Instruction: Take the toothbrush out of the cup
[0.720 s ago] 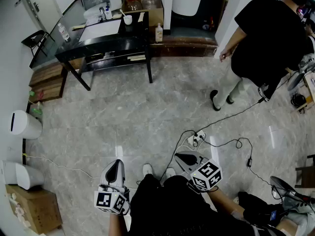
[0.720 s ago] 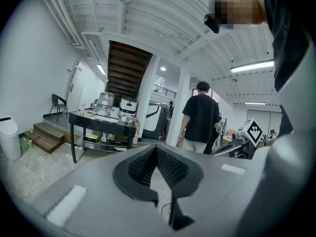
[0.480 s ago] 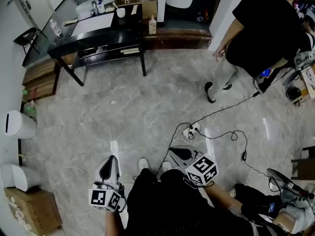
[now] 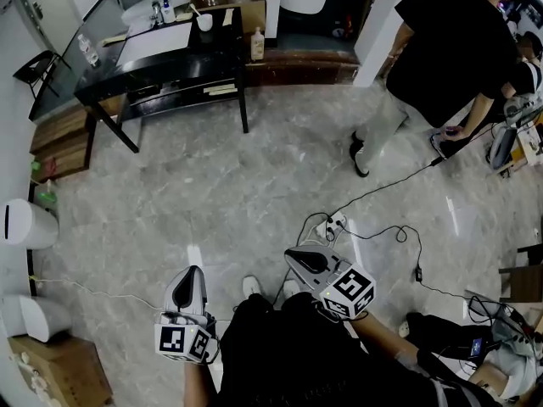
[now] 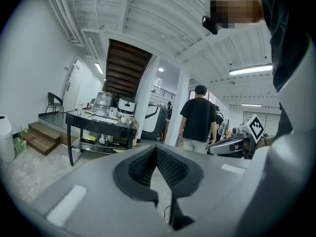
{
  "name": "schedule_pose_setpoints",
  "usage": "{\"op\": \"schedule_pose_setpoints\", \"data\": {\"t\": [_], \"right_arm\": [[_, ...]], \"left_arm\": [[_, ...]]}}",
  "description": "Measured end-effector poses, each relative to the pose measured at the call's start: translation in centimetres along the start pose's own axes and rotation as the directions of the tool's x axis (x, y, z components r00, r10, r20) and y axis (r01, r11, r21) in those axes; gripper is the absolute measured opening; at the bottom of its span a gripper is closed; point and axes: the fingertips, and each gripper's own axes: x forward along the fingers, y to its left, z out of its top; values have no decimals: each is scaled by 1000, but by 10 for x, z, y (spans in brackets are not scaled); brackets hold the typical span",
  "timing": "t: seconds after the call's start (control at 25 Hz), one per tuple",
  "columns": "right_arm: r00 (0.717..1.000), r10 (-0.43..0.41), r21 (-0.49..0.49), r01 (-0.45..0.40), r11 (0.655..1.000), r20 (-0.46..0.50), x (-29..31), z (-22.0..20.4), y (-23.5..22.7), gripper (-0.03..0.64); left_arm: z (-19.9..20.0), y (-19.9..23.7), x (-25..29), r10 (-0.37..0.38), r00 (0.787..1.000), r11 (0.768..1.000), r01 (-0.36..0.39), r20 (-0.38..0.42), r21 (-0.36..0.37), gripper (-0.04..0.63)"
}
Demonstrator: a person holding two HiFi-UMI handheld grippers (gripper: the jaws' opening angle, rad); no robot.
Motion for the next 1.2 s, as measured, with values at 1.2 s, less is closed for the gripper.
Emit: {"op": "schedule_pose_setpoints", "data": {"t": [1.2], "right_arm": [[999, -8, 17, 8, 1000, 35, 125, 71, -90, 14]], "left_arm": [[53, 105, 123, -33, 999, 999, 33, 4, 27, 8]]}}
